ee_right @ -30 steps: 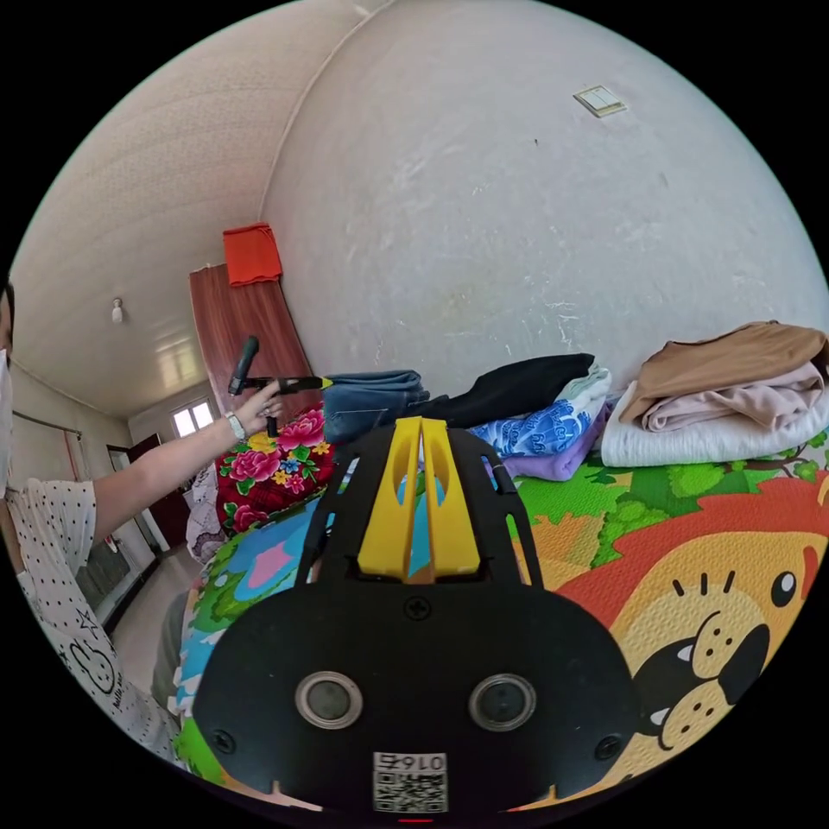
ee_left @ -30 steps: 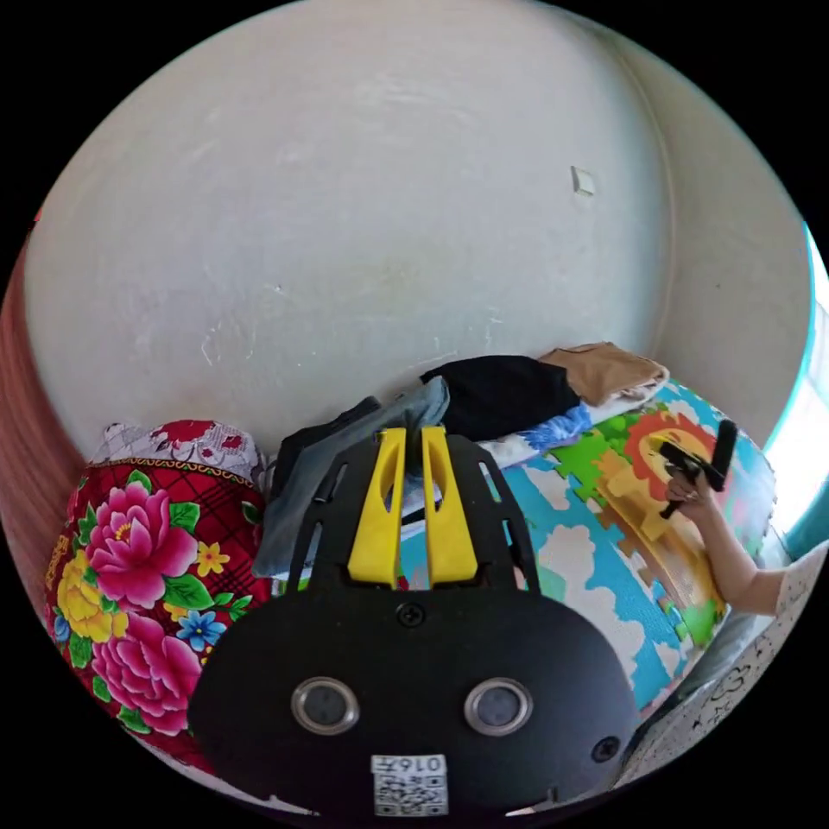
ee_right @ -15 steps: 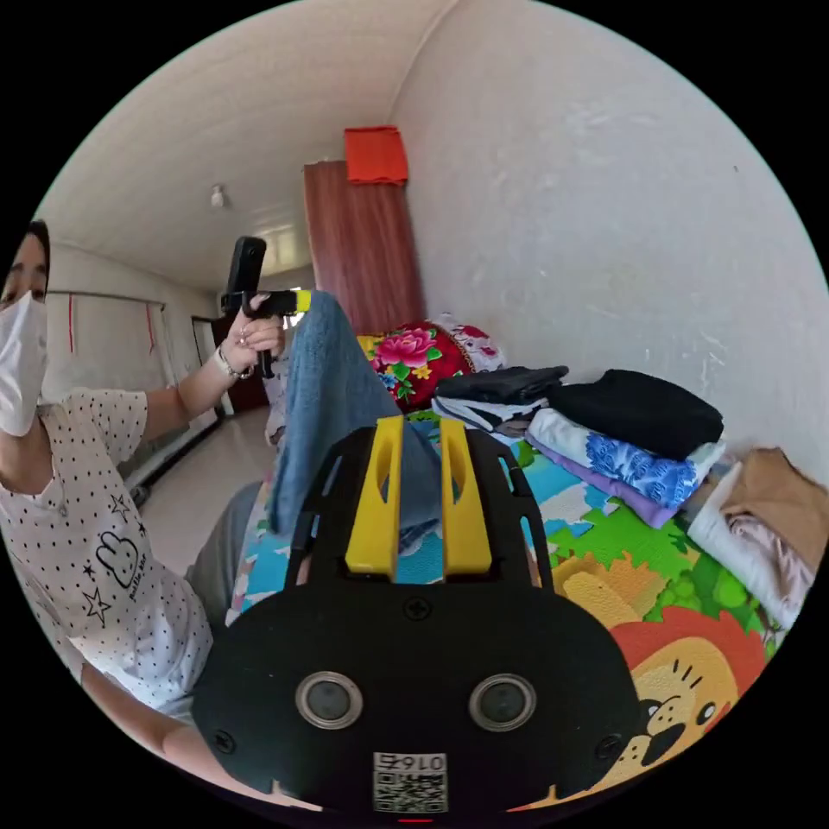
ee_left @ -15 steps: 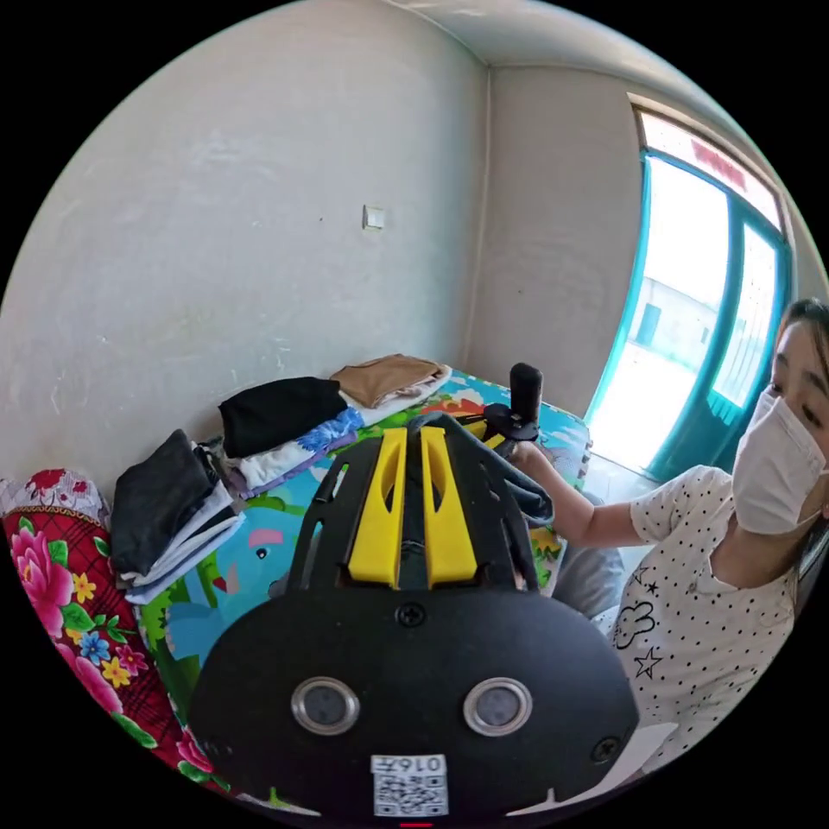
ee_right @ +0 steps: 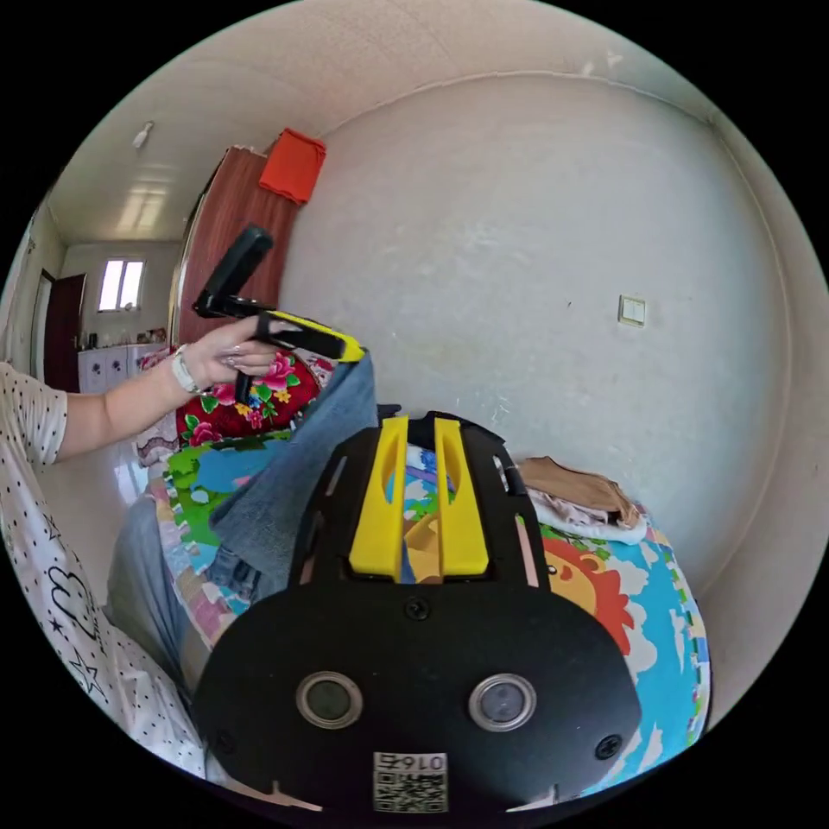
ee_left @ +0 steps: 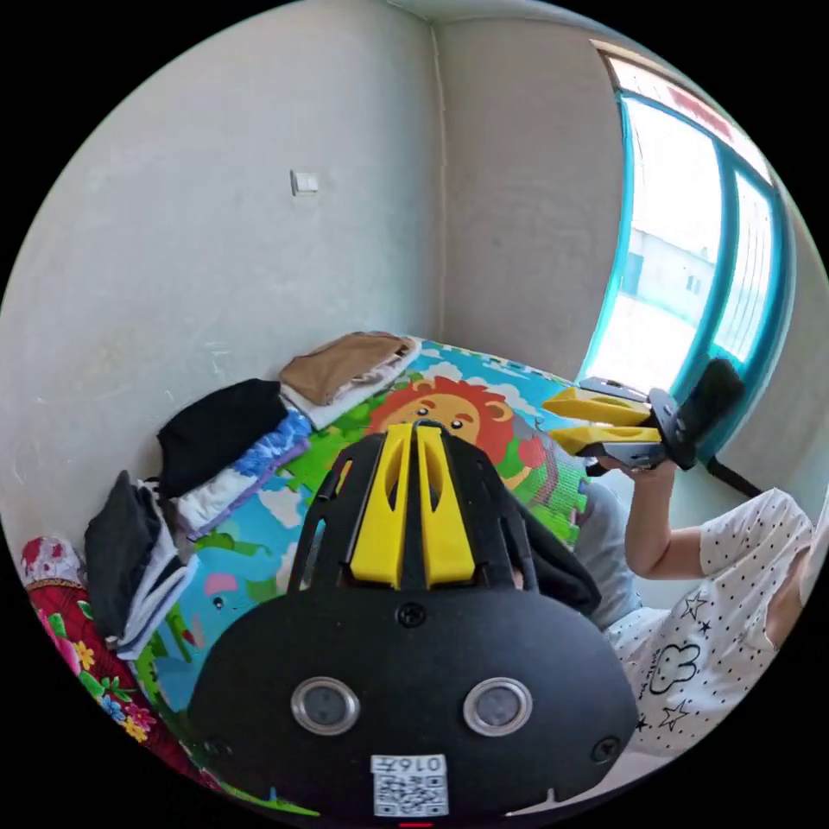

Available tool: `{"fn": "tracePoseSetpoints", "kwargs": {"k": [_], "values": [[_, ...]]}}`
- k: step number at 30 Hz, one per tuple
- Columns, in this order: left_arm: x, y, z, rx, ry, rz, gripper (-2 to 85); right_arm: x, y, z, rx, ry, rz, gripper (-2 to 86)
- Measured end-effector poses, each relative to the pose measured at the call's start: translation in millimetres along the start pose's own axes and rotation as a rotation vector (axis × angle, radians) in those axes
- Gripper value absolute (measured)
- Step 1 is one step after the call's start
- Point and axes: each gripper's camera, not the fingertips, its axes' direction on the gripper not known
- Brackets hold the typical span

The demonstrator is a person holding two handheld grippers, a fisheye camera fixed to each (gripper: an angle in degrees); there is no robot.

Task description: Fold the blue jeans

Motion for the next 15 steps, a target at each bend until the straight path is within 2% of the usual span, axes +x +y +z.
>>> {"fn": "tracePoseSetpoints", "kwargs": {"k": [4, 6, 7, 10, 15], "values": [[11, 12, 104, -0.186, 0.402, -0.092, -0.7, -64, -3, -1, -0.110, 0.138, -0.103, 7.2], [4, 24, 109, -0.110, 0.479, -0.208, -0.8, -86, 0, 2, -0.165, 0.197, -0.111, 7.4], [-4, 32, 96, -0.010, 0.499, -0.236, -0.8, -99, 2, 3, -0.197, 0.213, -0.116, 7.6], [-21, 61, 47, 0.127, 0.426, -0.250, -0.5, -126, 9, 6, -0.245, 0.153, -0.122, 7.3], [-8, 133, 3, -0.018, 0.208, -0.261, 3.2, -172, 17, 25, -0.314, -0.111, -0.290, 7.5]]}}
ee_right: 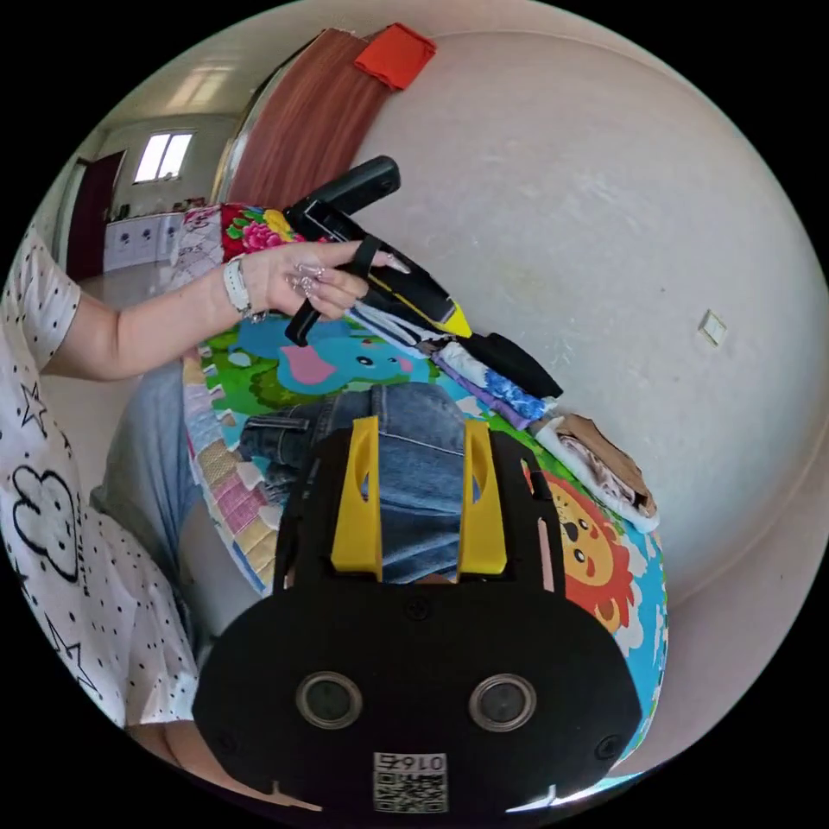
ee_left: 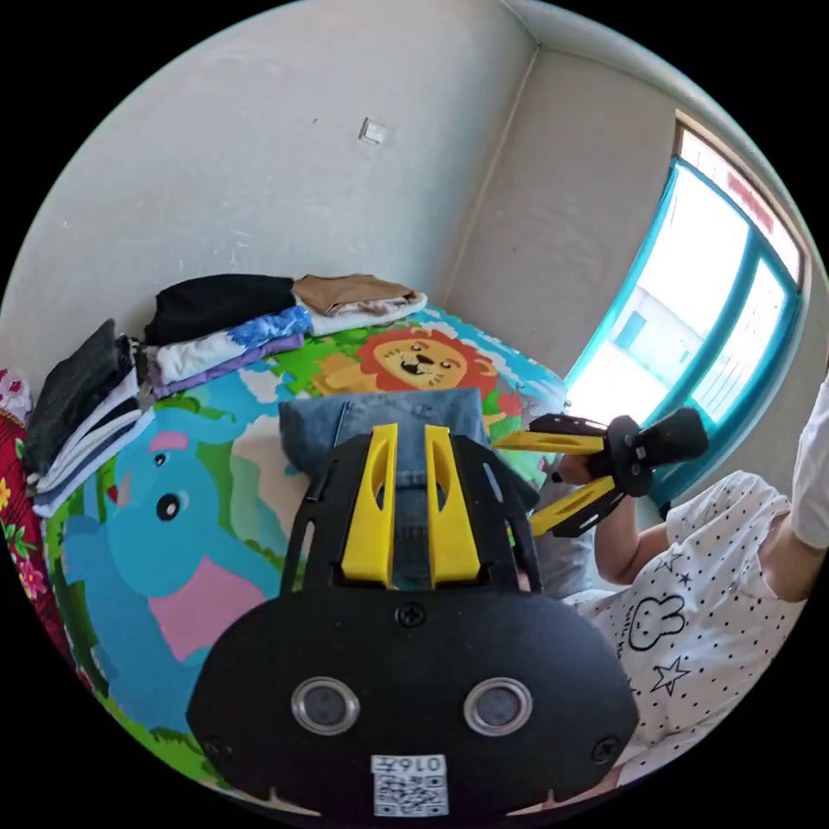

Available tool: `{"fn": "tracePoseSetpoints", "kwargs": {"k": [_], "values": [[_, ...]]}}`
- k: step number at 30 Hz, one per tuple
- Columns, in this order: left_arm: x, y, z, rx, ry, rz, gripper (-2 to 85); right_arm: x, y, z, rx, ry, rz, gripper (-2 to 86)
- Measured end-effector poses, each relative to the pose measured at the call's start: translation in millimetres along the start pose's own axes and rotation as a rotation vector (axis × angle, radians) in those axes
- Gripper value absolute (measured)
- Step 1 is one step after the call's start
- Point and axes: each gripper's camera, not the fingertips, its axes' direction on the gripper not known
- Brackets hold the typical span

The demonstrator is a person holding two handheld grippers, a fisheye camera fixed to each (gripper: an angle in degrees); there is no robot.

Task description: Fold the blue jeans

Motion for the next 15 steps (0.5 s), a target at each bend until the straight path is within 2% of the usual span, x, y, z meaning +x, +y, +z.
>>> {"fn": "tracePoseSetpoints", "kwargs": {"k": [2, 5, 7, 15], "values": [[9, 44, -7, -0.067, -0.151, -0.024, 4.3, -18, -9, 8, -0.004, -0.104, -0.071, 7.7], [27, 97, -18, -0.071, -0.306, -0.075, 4.8, -48, -28, 23, -0.042, -0.239, -0.141, 7.9], [38, 124, -24, -0.047, -0.350, -0.113, 4.8, -69, -38, 35, -0.142, -0.203, -0.199, 7.9], [73, 178, -38, -0.038, -0.402, -0.159, 4.3, -69, -40, 28, -0.217, -0.192, -0.140, 7.0]]}}
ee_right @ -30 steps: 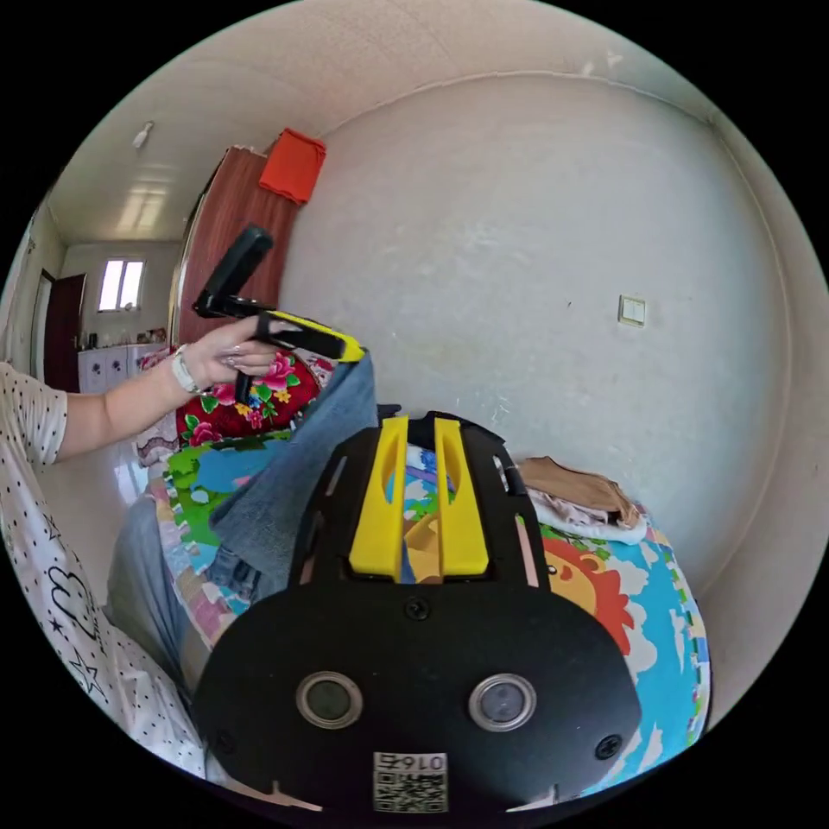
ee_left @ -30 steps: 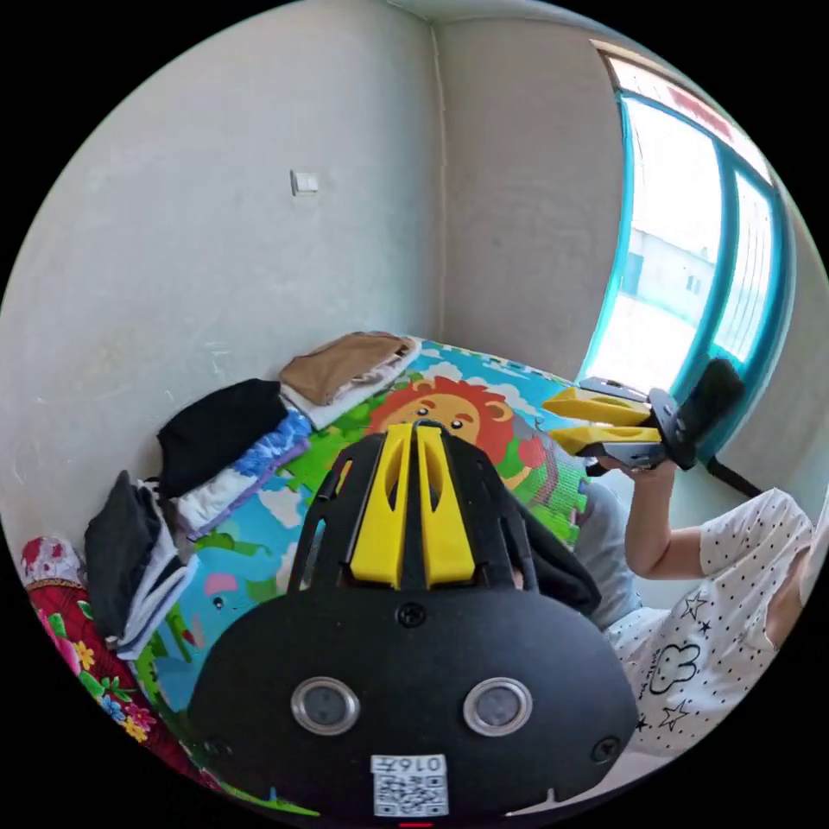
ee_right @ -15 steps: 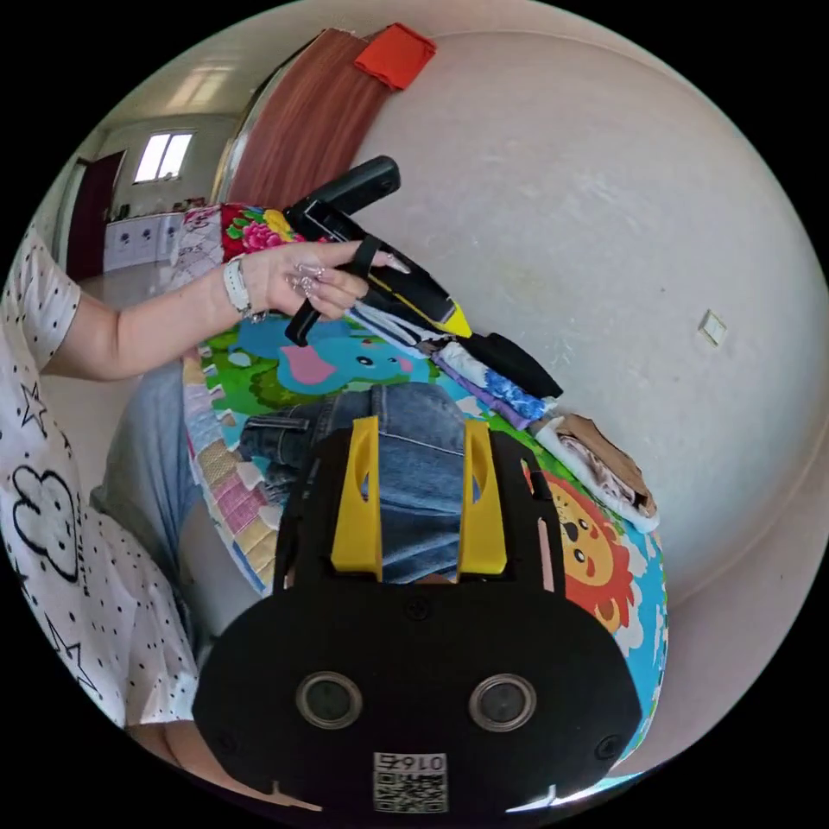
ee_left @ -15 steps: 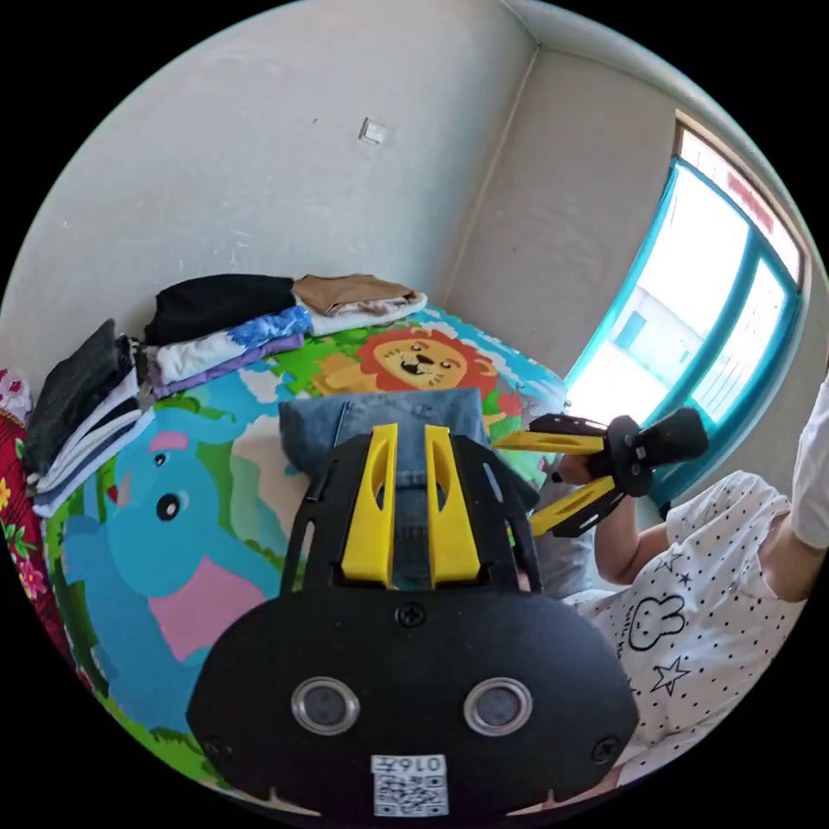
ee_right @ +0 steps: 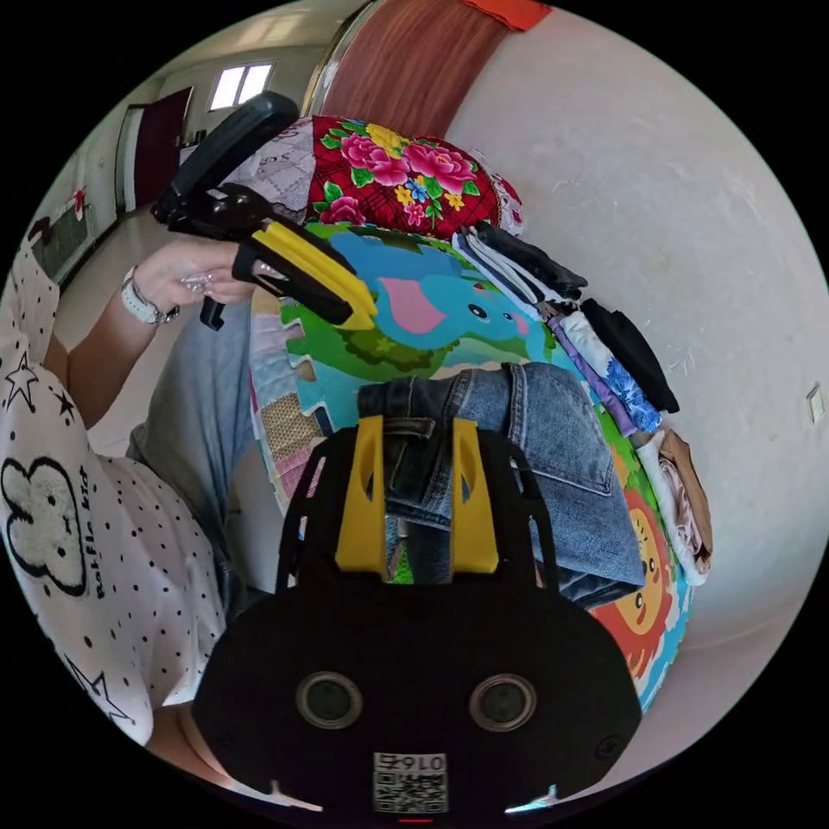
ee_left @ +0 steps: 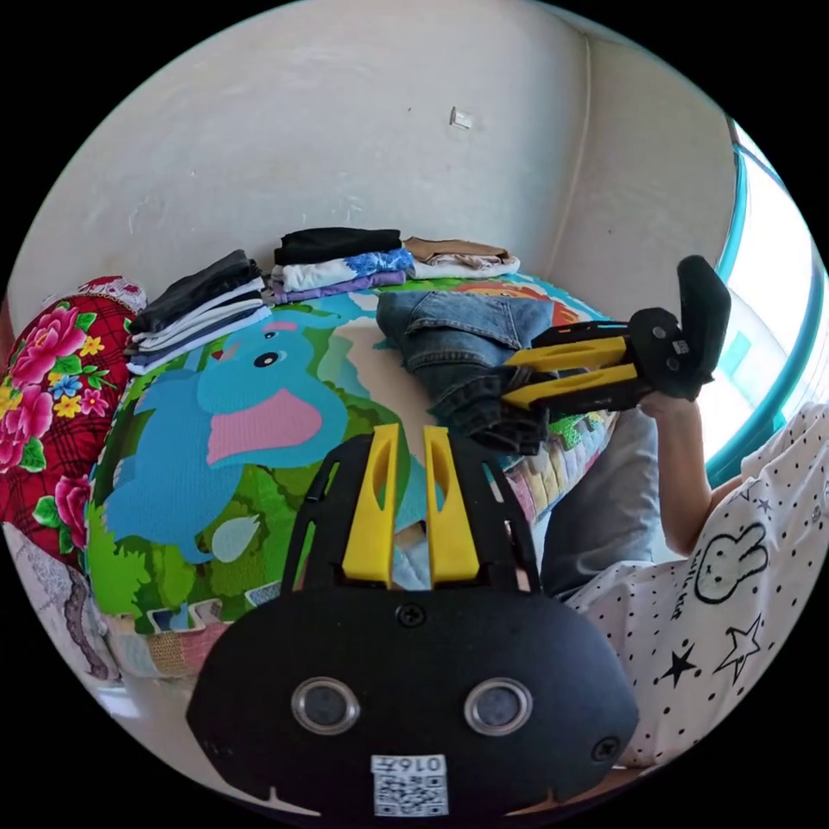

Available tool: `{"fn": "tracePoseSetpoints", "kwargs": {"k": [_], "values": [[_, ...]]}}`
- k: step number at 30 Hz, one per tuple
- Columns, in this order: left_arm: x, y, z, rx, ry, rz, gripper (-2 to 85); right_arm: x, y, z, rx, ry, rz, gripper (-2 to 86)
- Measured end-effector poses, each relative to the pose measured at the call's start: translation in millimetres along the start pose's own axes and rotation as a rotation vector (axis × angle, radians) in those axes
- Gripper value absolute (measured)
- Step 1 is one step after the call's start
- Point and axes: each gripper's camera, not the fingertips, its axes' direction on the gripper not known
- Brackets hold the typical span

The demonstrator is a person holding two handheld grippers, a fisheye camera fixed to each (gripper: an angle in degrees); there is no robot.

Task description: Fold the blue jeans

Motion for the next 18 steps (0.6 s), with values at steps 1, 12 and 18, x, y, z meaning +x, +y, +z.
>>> {"fn": "tracePoseSetpoints", "kwargs": {"k": [1, 12, 18], "values": [[5, 1, -3, 0.006, 0.014, 0.014, 4.3, 1, 3, -4, 0.004, 0.018, 0.010, 6.7], [60, 5, -4, 0.092, 0.129, 0.085, 10.2, 117, 58, -129, 0.501, -0.204, 0.312, 1.6], [62, 16, -2, 0.068, 0.141, 0.026, 14.4, 200, 85, -194, 0.790, -0.357, 0.443, -0.2]]}}
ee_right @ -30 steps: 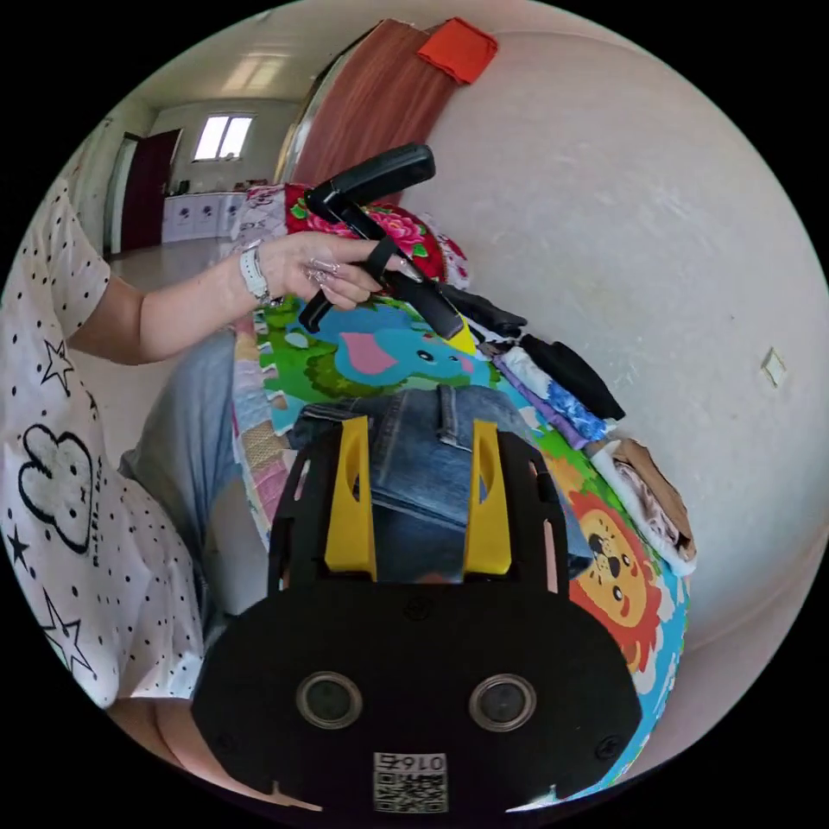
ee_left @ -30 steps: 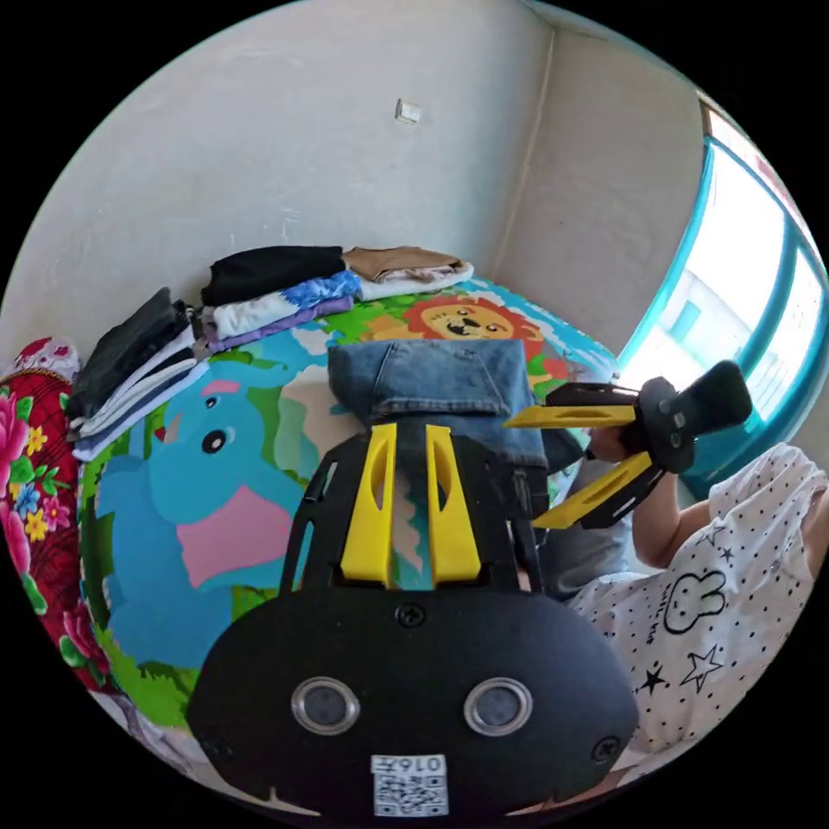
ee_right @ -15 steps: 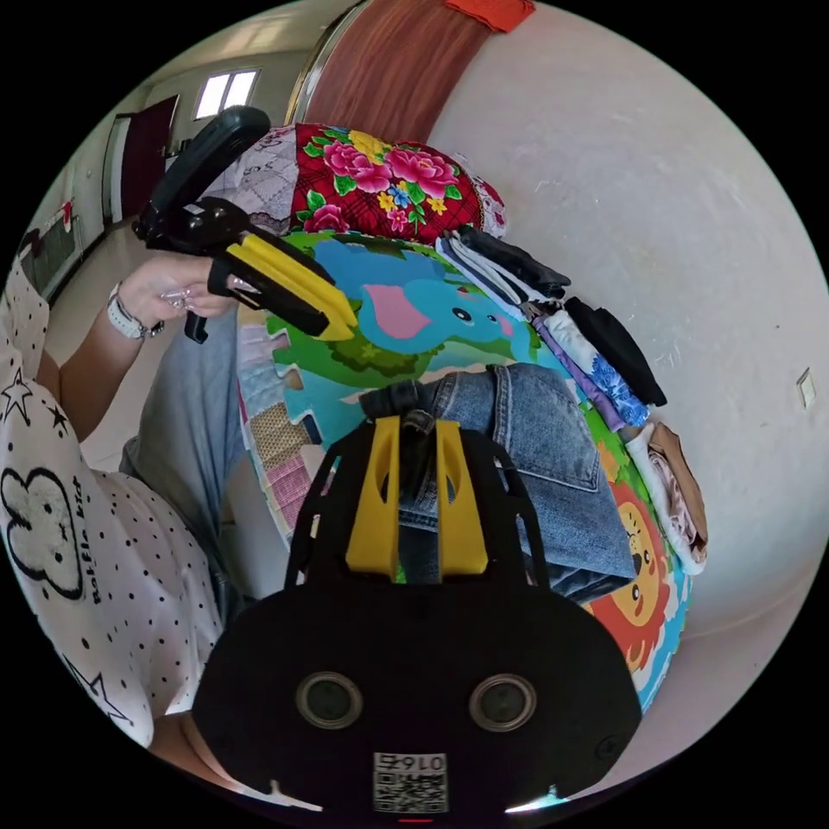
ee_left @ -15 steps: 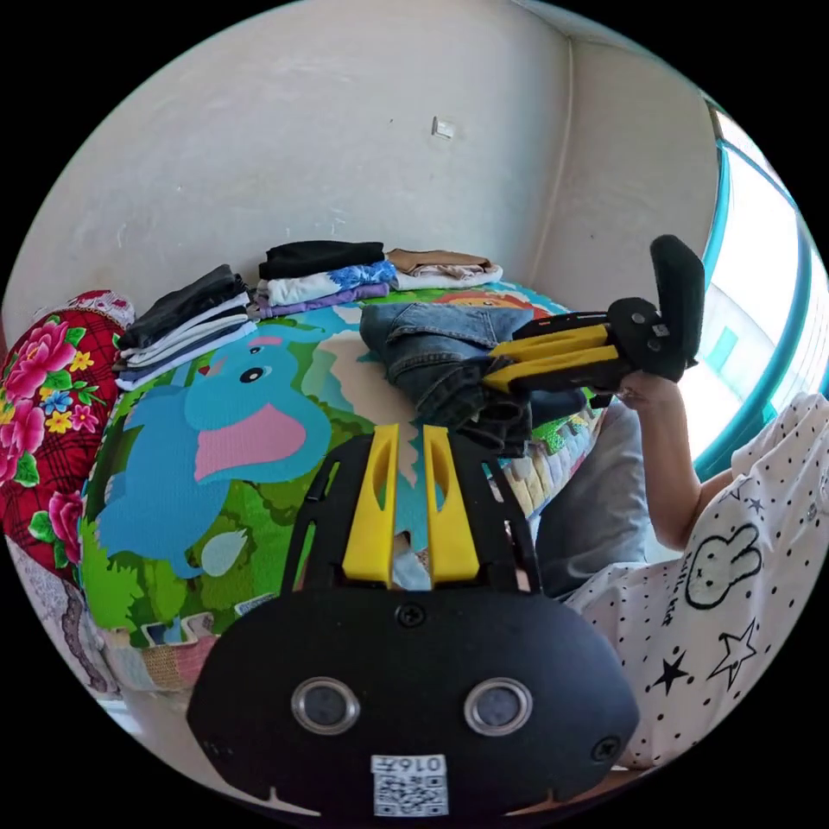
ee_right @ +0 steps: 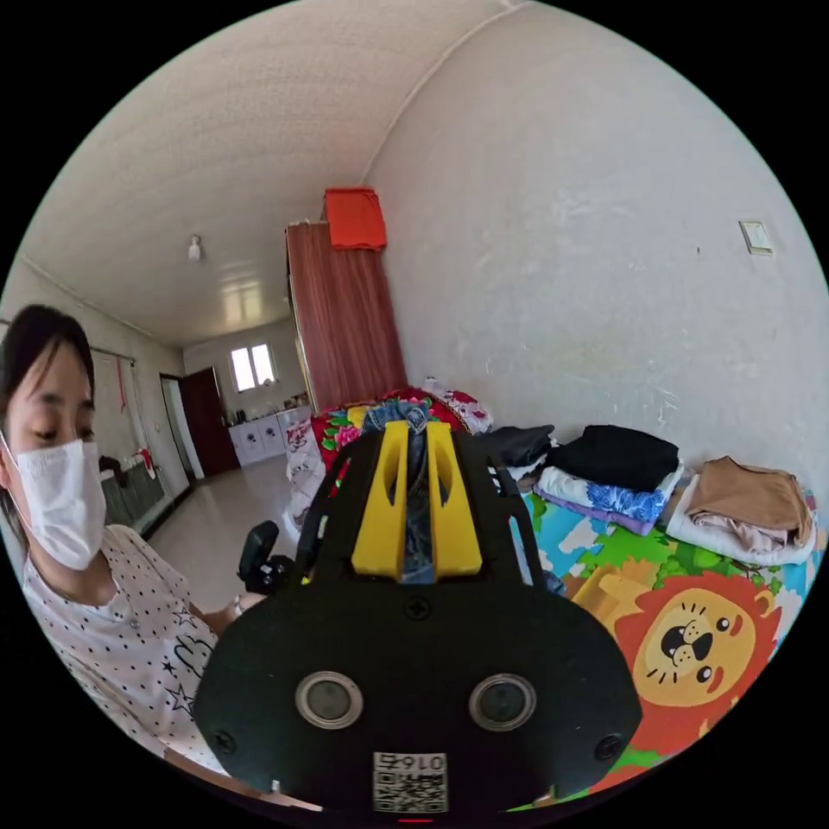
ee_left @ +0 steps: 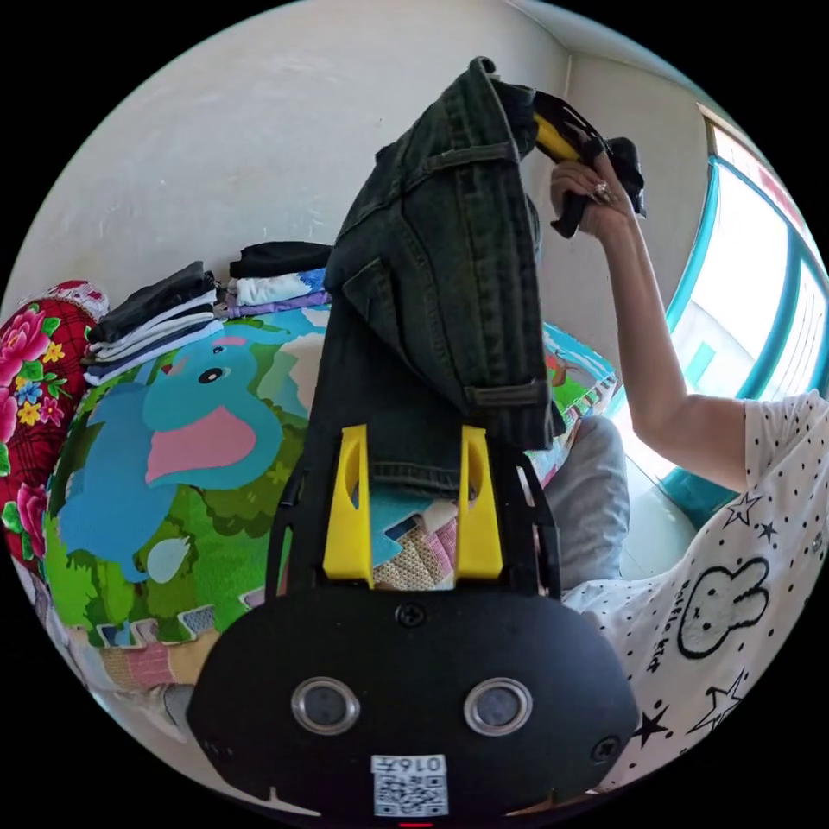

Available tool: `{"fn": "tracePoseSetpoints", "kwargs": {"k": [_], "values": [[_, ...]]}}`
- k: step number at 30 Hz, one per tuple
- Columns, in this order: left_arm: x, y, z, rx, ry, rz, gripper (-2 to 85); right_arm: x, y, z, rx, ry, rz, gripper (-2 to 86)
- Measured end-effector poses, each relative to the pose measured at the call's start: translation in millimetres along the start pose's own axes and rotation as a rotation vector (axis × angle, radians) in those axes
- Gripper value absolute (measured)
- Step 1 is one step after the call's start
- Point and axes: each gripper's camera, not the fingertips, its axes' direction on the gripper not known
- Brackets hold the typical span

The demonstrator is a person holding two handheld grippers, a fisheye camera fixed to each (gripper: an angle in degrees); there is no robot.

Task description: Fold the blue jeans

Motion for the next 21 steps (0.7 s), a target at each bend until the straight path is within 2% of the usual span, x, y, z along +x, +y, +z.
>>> {"fn": "tracePoseSetpoints", "kwargs": {"k": [6, 11, 17, 21], "values": [[-16, 38, -4, -0.055, -0.048, -0.077, 15.1, -22, -39, -34, 0.120, 0.016, -0.137, -0.1], [-3, 44, 0, -0.034, 0.036, -0.055, 15.9, -48, -79, -50, 0.184, -0.013, -0.169, 0.9], [31, 40, 11, 0.009, -0.048, 0.007, 16.0, -86, -127, -78, 0.321, 0.121, -0.239, 1.4], [38, 35, 44, -0.058, -0.165, -0.047, 15.9, -114, -151, -87, 0.329, 0.259, -0.324, 1.7]]}}
